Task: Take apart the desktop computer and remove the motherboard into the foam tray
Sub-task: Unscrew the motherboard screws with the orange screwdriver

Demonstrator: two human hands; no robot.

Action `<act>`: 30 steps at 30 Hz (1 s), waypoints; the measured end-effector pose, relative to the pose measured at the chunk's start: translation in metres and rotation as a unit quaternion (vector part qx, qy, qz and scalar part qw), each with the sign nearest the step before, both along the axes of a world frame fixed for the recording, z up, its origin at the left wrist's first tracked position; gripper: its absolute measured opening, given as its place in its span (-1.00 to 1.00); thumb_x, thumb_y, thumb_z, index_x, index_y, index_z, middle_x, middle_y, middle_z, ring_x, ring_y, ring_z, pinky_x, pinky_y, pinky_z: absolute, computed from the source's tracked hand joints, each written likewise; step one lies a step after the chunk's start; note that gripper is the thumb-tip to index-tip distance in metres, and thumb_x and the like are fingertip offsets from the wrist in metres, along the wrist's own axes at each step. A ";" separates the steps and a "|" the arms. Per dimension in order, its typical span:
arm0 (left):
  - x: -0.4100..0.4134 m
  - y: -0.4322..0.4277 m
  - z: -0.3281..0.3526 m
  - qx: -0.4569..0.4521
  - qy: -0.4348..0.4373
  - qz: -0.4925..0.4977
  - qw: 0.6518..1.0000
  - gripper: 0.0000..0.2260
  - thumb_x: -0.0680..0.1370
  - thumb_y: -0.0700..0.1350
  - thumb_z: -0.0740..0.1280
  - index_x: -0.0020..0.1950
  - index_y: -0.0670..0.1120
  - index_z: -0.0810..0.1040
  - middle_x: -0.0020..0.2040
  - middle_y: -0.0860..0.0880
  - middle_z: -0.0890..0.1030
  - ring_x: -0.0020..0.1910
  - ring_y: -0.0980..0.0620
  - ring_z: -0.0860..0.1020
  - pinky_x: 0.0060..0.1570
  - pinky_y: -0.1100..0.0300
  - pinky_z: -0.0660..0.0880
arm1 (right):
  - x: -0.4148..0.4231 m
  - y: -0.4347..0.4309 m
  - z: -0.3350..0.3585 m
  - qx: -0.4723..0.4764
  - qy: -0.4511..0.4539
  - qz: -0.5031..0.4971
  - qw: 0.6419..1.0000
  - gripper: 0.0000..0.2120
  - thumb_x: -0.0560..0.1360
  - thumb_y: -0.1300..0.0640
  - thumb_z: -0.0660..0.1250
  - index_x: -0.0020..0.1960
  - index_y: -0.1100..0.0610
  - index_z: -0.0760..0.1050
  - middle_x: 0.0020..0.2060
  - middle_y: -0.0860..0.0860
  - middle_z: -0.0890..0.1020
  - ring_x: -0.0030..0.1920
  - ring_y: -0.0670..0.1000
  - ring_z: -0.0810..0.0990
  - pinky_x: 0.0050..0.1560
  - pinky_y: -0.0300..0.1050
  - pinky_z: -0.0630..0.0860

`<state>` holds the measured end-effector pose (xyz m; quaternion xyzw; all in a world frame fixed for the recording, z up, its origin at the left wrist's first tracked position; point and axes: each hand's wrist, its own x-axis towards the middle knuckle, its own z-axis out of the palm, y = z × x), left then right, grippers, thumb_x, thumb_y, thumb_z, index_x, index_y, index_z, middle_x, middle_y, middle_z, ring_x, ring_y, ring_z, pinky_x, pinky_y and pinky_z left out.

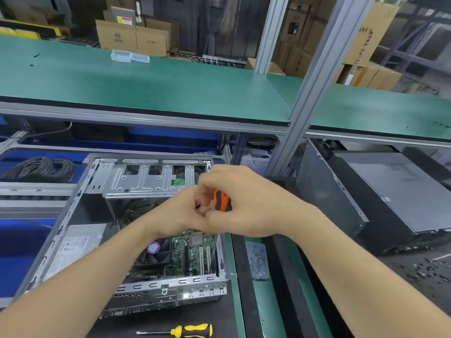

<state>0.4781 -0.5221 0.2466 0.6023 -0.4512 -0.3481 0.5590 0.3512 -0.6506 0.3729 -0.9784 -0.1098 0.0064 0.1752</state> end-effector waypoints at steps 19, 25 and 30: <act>0.033 0.039 -0.055 0.085 0.271 0.052 0.957 -0.69 0.64 -0.02 0.28 -0.17 -0.24 0.45 -0.47 0.00 0.11 -0.55 0.08 0.01 -0.52 0.26 -0.01 | 0.031 -0.008 -0.084 0.404 0.053 -0.099 0.908 -0.84 0.60 0.29 0.39 0.13 0.14 0.49 0.01 0.06 0.66 0.05 0.25 0.68 0.15 0.36 0.58; 0.042 0.045 -0.081 0.245 0.274 0.151 0.918 -0.70 0.69 -0.02 0.22 -0.07 -0.17 0.61 -0.48 0.00 0.27 -0.58 0.09 0.04 -0.55 0.32 0.00 | 0.056 -0.007 -0.107 0.380 0.053 -0.110 0.917 -0.90 0.61 0.10 0.44 0.12 0.07 0.61 -0.10 0.02 0.68 -0.18 0.08 0.75 -0.14 0.25 0.69; 0.046 0.044 -0.092 0.283 0.226 0.145 0.921 -0.71 0.64 -0.02 0.27 0.01 -0.19 0.69 -0.47 0.00 0.29 -0.56 0.05 0.07 -0.52 0.27 0.03 | 0.075 -0.012 -0.106 0.368 0.037 -0.105 0.923 -0.86 0.64 0.08 0.41 0.17 0.08 0.61 -0.06 -0.12 0.65 -0.22 0.10 0.75 -0.21 0.18 0.71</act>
